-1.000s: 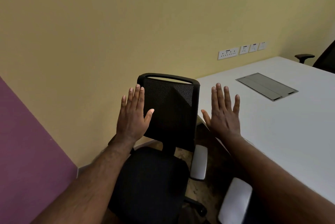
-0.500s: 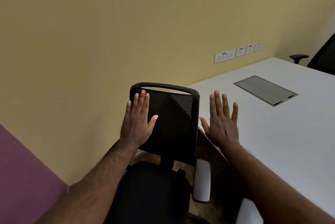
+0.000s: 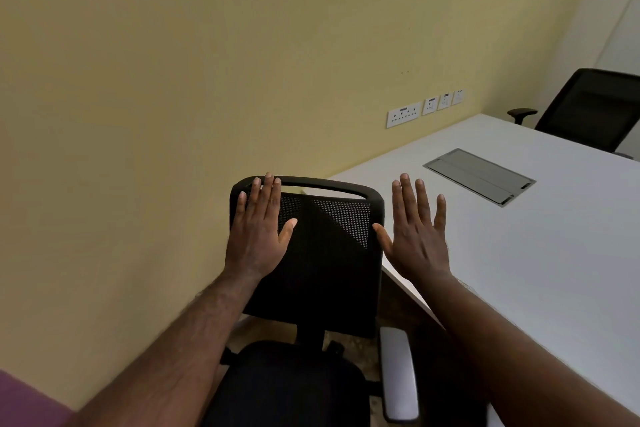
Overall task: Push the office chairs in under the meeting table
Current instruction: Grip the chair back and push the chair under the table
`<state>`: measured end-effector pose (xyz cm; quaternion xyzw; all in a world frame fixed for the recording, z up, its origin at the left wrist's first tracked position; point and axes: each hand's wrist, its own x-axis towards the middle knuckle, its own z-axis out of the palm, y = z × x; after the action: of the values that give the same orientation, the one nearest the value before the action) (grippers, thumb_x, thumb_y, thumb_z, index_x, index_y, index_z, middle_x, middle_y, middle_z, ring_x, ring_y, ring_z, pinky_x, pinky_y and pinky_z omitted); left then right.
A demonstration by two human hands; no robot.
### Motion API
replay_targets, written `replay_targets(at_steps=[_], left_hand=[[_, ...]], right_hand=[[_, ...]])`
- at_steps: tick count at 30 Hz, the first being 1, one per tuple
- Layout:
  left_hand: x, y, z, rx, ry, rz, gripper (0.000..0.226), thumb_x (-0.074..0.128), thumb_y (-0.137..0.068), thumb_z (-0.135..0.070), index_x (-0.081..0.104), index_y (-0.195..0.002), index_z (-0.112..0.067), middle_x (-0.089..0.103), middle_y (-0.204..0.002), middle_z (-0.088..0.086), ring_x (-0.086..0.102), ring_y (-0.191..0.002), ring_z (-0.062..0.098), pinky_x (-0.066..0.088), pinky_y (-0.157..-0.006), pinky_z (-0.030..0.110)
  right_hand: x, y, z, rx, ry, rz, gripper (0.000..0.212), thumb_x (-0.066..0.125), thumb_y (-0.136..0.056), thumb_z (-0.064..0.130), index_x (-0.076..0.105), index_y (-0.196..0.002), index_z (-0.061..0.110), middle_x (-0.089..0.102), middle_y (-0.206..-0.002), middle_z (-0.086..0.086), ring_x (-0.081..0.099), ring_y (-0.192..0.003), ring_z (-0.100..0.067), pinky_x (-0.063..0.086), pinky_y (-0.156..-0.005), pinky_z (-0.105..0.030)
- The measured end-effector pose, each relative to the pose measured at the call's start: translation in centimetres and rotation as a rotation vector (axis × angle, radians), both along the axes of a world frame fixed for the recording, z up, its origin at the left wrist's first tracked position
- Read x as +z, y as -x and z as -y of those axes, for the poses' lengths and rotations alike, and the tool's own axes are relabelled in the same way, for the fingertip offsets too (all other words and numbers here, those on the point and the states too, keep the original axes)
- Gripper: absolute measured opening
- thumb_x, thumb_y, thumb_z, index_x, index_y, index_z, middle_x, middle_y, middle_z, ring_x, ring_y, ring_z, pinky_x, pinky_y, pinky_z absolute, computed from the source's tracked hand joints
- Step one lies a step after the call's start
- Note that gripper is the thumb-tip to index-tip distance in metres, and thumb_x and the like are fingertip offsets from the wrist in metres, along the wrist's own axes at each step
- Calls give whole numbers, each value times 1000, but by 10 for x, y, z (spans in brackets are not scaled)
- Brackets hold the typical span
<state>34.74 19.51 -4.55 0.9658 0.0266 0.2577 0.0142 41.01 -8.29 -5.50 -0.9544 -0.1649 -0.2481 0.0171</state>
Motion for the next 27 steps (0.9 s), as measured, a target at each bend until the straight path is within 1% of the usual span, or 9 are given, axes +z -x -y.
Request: replay_targets(at_steps=[6, 10, 14, 16, 19, 21, 23, 25, 27], left_hand=[[-7, -39, -18, -10, -2, -26, 77, 43, -98, -43, 5, -154, -8, 0, -162, 8, -2, -150, 23, 6, -121, 44], [-15, -71, -35, 9, 11, -66, 76, 41, -99, -45, 4, -154, -9, -2, -162, 5, -4, -149, 22, 5, -122, 44], [-21, -107, -48, 13, 31, -115, 73, 37, -99, -48, 6, -154, -11, 2, -163, 4, -7, -148, 18, -2, -121, 39], [-23, -125, -54, 16, 39, -136, 72, 34, -99, -50, 8, -155, -13, 4, -163, 3, -7, -149, 17, -5, -120, 36], [-29, -151, -63, 3, 49, -170, 71, 33, -99, -52, 12, -155, -14, 7, -163, 2, -3, -150, 18, -5, -119, 35], [-35, -167, -69, 6, 45, -205, 70, 31, -99, -53, 14, -155, -15, 9, -163, 2, -2, -150, 18, -4, -119, 36], [-41, -181, -76, 22, 56, -257, 68, 30, -99, -54, 17, -155, -16, 14, -163, 1, 1, -150, 19, 0, -120, 39], [-47, -193, -82, 33, 79, -305, 66, 30, -99, -55, 23, -153, -17, 22, -161, 2, 8, -150, 21, 7, -121, 44], [-54, -203, -87, 48, 109, -351, 65, 30, -98, -57, 27, -151, -19, 27, -159, 1, 13, -149, 22, 11, -120, 47]], right_hand=[[-4, -37, -19, -15, -8, -28, 80, 28, -96, 57, -2, -155, 11, -7, -163, -9, -12, -149, -26, -2, -117, -57], [-12, -72, -36, -8, -7, -66, 81, 30, -96, 58, -4, -154, 13, -8, -163, -8, -14, -148, -26, -8, -117, -55], [-20, -110, -51, -15, -18, -116, 80, 26, -96, 60, 1, -155, 12, -5, -163, -7, -13, -149, -26, -6, -117, -56], [-26, -128, -57, -18, -29, -144, 79, 22, -96, 61, 2, -155, 13, -4, -163, -7, -14, -148, -26, -8, -117, -55], [-37, -153, -64, -20, -43, -190, 78, 18, -96, 62, 5, -155, 13, -3, -164, -6, -14, -148, -25, -8, -118, -53], [-46, -166, -67, -24, -67, -223, 77, 18, -96, 61, 7, -155, 13, 1, -164, -6, -11, -149, -25, -4, -118, -53], [-54, -179, -71, -25, -91, -258, 74, 22, -97, 60, 14, -154, 13, 8, -164, -7, -4, -150, -26, 1, -119, -52], [-60, -189, -74, -17, -127, -291, 70, 28, -97, 59, 24, -150, 13, 21, -160, -8, 9, -148, -29, 13, -117, -51], [-65, -197, -77, -7, -163, -317, 65, 32, -96, 58, 34, -144, 13, 35, -152, -8, 26, -141, -30, 29, -109, -49]])
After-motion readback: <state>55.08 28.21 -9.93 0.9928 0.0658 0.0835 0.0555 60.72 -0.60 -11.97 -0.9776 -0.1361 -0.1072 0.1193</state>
